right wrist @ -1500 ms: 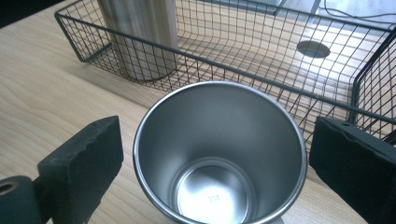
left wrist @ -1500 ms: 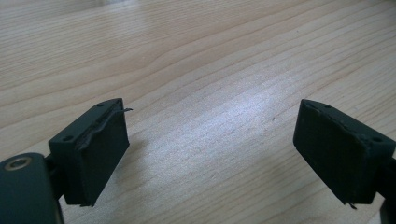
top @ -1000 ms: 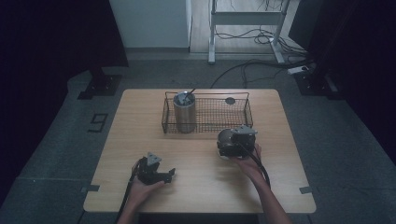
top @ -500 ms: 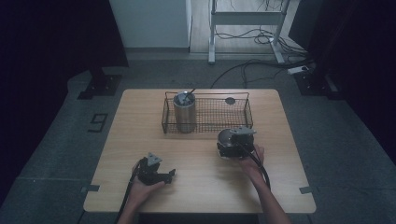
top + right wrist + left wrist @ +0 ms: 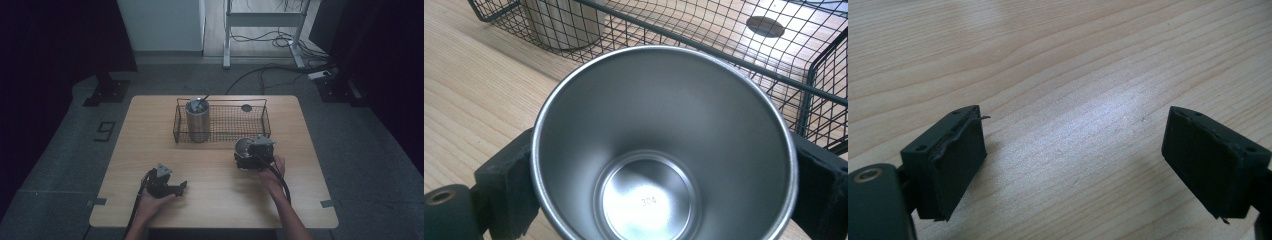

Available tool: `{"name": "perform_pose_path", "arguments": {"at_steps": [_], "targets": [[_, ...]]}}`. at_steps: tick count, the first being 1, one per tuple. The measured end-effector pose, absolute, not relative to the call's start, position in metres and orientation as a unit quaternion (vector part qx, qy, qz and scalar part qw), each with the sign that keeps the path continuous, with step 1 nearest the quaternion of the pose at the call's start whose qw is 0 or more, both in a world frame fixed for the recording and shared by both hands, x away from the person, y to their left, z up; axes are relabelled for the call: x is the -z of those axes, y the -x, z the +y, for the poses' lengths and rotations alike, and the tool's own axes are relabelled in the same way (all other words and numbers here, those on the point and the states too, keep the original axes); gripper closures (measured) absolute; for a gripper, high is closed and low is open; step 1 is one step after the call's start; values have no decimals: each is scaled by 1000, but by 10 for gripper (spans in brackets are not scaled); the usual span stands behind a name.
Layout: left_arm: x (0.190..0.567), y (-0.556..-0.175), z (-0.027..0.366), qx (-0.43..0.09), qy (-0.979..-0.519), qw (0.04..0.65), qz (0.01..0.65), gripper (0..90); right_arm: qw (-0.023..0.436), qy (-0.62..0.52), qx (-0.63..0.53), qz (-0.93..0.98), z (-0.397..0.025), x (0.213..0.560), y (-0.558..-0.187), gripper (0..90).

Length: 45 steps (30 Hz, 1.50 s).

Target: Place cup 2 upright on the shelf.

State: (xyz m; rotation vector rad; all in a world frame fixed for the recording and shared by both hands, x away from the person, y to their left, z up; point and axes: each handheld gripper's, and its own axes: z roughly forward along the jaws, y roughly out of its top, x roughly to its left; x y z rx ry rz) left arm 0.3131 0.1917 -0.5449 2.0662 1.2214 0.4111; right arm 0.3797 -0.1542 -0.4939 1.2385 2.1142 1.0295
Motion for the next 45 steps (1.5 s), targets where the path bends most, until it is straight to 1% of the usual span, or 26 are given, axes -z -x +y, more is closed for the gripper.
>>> {"name": "perform_pose_path", "arguments": {"at_steps": [12,16,24,32,38,45], "targets": [[543,-312,194,-158,-794,349,472,106,237,-446,-399,765,-159,483,-372,64],[544,-312,194,-157,-794,347,474,105,223,-450,-412,760,-163,478,-370,64],[544,-312,195,-154,-794,348,474,106,230,-446,-423,754,-167,468,-364,64],[541,-314,200,-150,-785,360,480,122,220,-453,-436,746,-174,460,-361,64],[544,-316,200,-136,-786,365,480,129,224,-459,-434,742,-175,452,-362,65],[542,-317,201,-136,-784,366,483,140,228,-466,-437,735,-177,437,-364,65]]}}
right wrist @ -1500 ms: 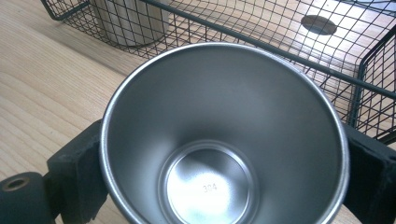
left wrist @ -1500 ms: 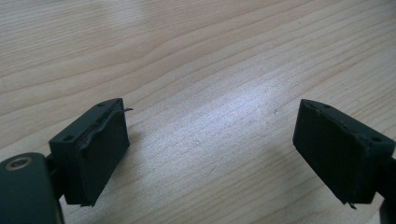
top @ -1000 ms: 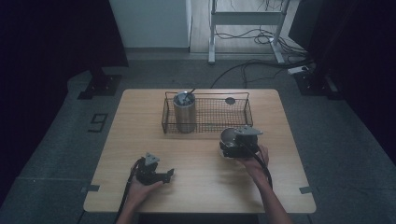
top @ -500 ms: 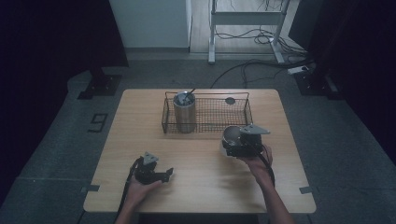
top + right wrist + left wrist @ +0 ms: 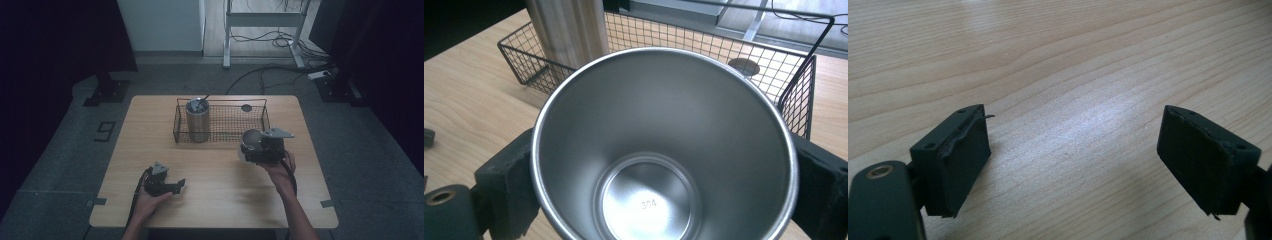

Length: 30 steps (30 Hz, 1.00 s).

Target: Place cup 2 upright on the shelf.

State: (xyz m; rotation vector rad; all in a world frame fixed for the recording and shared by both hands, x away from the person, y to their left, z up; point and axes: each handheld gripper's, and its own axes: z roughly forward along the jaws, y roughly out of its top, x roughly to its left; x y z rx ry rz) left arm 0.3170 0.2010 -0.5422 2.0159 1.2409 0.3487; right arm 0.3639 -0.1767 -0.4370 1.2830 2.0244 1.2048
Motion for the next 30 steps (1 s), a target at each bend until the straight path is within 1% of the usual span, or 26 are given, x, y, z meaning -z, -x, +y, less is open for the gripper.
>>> {"name": "perform_pose_path", "arguments": {"at_steps": [9,30], "targets": [[539,-316,198,-127,-786,370,478,141,229,-468,-441,731,-178,422,-368,64],[537,-315,197,-124,-787,369,479,141,234,-469,-446,725,-184,405,-378,65]]}}
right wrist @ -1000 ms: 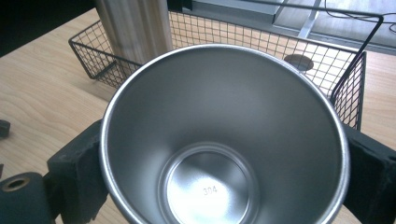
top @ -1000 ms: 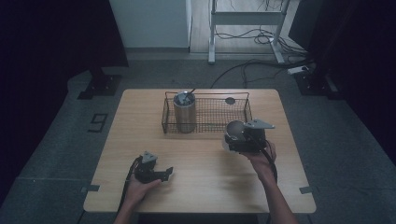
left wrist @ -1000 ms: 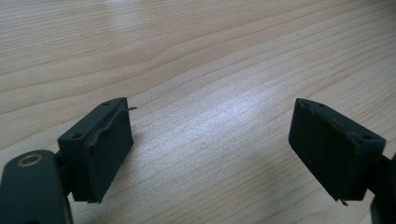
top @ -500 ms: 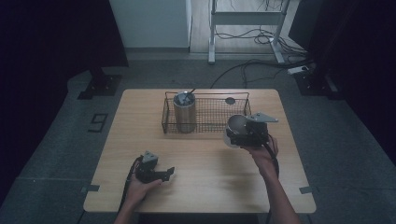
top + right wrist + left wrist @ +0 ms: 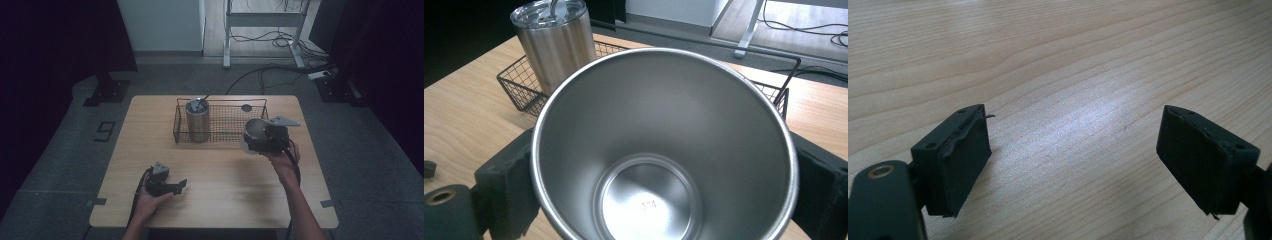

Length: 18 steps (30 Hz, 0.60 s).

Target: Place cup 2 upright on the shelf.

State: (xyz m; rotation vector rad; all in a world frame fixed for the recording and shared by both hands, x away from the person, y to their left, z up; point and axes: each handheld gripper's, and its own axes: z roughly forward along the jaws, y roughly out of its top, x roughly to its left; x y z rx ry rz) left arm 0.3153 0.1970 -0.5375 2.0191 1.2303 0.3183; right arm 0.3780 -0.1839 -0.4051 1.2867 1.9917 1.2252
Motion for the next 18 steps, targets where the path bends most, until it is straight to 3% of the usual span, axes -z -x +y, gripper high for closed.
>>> {"name": "perform_pose_path", "arguments": {"at_steps": [18], "targets": [[539,-315,195,-121,-789,366,479,142,233,-466,-445,728,-182,397,-392,65]]}}
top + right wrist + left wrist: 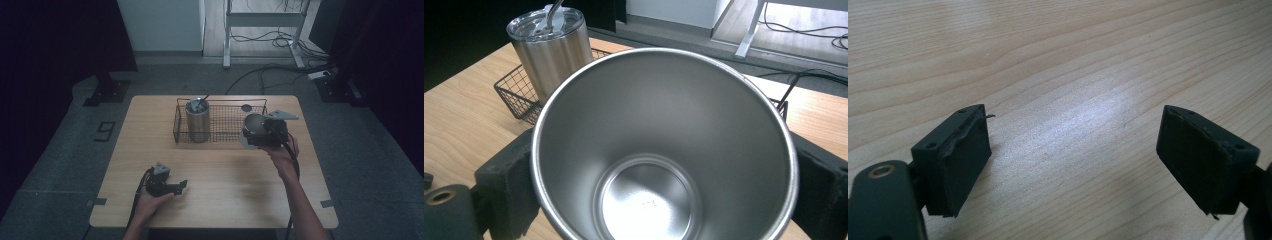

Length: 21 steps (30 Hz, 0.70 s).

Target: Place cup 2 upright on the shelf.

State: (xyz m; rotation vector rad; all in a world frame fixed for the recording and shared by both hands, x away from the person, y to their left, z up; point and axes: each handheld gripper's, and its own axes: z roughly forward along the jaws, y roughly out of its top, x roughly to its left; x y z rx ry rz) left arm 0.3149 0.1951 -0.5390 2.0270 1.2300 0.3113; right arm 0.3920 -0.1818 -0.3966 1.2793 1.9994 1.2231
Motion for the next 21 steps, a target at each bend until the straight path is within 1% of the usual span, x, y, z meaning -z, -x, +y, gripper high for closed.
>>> {"name": "perform_pose_path", "arguments": {"at_steps": [21], "targets": [[541,-315,195,-121,-790,363,479,144,231,-468,-439,732,-182,389,-416,65]]}}
